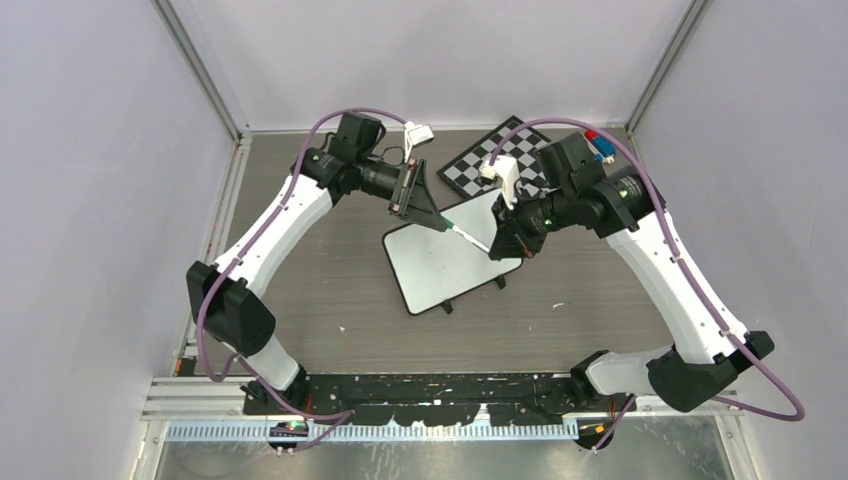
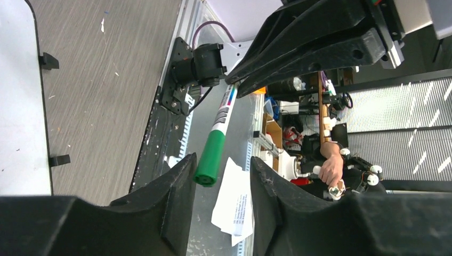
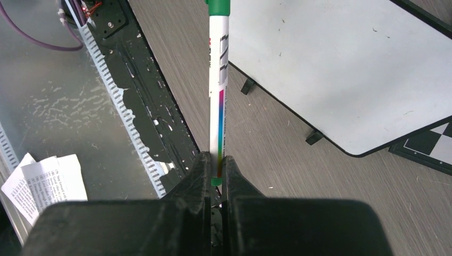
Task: Write a sentence on the whiteboard
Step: Open the whiteboard marker.
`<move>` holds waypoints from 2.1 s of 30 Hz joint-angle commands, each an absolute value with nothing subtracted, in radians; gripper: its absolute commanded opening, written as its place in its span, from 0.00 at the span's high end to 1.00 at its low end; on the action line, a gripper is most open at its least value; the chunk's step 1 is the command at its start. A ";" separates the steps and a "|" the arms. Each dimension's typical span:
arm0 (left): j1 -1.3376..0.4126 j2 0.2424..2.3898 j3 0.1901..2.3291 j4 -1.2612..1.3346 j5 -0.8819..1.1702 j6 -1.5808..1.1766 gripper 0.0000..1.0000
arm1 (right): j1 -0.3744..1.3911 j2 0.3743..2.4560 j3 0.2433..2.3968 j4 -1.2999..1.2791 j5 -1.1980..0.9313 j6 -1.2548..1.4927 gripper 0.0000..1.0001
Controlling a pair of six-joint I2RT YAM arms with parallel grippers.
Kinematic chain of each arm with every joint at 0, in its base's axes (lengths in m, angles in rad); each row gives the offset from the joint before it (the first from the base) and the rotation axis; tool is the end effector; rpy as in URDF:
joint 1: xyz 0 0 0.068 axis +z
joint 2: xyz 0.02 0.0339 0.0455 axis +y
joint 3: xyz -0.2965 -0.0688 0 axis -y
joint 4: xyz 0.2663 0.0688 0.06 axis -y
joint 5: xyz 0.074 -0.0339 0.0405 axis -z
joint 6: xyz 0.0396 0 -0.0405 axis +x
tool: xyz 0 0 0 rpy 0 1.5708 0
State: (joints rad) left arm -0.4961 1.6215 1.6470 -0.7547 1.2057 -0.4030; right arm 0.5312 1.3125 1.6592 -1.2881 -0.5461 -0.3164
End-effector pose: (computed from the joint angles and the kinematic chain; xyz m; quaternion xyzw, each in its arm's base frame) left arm 0.3038 -0.2065 0.4177 0.2663 0.7403 -0.6123 0.0782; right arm 0.1946 0.1382 0.4599 -0.4526 0.8003 0.2869 0.2689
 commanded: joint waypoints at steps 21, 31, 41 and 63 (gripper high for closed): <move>-0.503 1.554 1.581 -0.559 1.237 -0.467 1.00 | 0.572 1.265 1.681 -1.121 -0.377 -0.195 0.27; -0.322 1.475 1.391 0.320 1.293 -1.095 1.00 | 0.509 1.328 1.822 -1.012 -0.553 0.053 0.04; -0.324 1.411 1.302 0.535 1.163 -1.197 1.00 | 0.349 1.376 1.657 -0.440 -0.982 0.692 0.04; -0.385 1.440 1.261 0.619 1.083 -1.234 1.00 | 0.391 1.385 1.493 -0.006 -0.990 1.012 0.56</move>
State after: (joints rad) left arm -0.3767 1.4521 1.2705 0.6163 1.1206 -1.2747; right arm 0.3737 1.4010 1.4864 -0.0532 -0.9886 1.0088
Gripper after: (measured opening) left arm 0.152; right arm 0.456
